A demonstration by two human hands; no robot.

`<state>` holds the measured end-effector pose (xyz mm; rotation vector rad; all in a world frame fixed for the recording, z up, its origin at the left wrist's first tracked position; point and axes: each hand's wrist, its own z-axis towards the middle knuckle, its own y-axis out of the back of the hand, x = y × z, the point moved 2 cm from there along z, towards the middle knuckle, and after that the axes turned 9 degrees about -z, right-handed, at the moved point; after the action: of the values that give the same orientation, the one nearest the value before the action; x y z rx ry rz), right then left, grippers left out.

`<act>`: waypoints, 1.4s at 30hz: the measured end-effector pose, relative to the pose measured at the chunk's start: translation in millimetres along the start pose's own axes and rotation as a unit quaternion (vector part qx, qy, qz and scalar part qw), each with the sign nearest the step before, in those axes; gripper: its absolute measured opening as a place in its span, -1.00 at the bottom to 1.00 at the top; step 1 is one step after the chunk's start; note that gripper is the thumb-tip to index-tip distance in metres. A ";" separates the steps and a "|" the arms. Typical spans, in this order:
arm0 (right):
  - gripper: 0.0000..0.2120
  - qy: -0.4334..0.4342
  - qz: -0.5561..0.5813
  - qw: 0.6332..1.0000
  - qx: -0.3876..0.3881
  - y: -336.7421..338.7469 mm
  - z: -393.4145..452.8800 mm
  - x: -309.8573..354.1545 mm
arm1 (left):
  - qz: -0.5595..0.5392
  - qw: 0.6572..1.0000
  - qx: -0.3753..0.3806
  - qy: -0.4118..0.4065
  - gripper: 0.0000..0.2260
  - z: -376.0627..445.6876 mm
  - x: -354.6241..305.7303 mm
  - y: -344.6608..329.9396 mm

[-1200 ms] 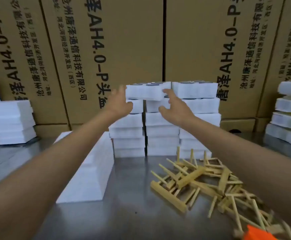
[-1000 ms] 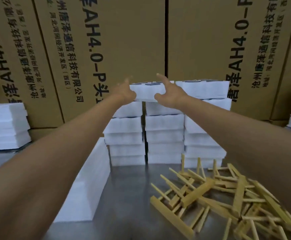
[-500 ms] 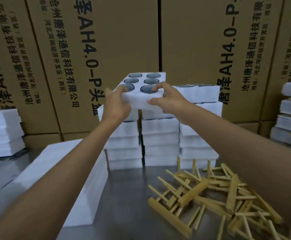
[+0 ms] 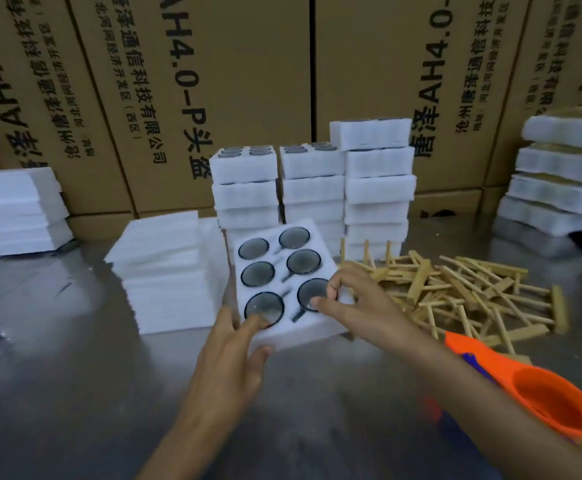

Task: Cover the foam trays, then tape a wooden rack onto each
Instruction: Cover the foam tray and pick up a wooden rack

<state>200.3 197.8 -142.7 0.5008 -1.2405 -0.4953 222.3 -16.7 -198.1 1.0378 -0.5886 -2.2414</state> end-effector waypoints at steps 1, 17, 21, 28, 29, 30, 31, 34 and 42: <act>-0.75 -0.017 0.001 1.000 0.012 -10.7 -8.0 -10.3 | -0.001 1.000 0.013 0.013 -0.63 -14.4 4.1 -4.2; -0.51 -0.126 0.168 0.978 0.003 -61.4 -19.4 -75.8 | -0.059 0.988 -0.080 0.115 -0.61 13.9 38.3 25.8; -0.67 -0.184 0.214 0.959 0.010 -62.7 -3.7 -72.0 | 0.036 0.981 -0.136 0.136 -0.60 77.6 57.9 58.3; -0.77 -0.236 0.195 0.952 0.013 -62.4 28.1 -85.3 | 0.178 0.967 -0.139 0.116 -0.54 122.3 96.9 67.6; -0.76 -0.237 0.194 0.952 0.023 -63.1 31.4 -87.2 | 0.192 0.963 -0.134 0.135 -0.51 128.2 105.1 72.8; -0.74 -0.237 0.199 0.950 0.034 -64.0 34.3 -87.2 | 0.198 0.960 -0.118 0.161 -0.49 133.5 113.9 78.1; -0.71 -0.235 0.207 0.949 0.044 -65.2 38.0 -87.7 | 0.198 0.959 -0.096 0.180 -0.49 137.9 121.9 82.0; -0.79 -0.240 0.234 0.941 0.053 -69.8 46.4 -86.0 | 0.167 0.972 -0.064 0.153 -0.61 138.2 131.9 84.6; -0.81 -0.256 0.275 0.926 0.047 -74.5 43.3 -82.9 | 0.193 0.974 -0.106 0.044 -0.67 127.2 93.5 85.9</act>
<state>131.7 185.1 -239.9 0.0774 -1.8353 -0.0796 101.5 -124.0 -119.5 0.8292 -0.4545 -1.8610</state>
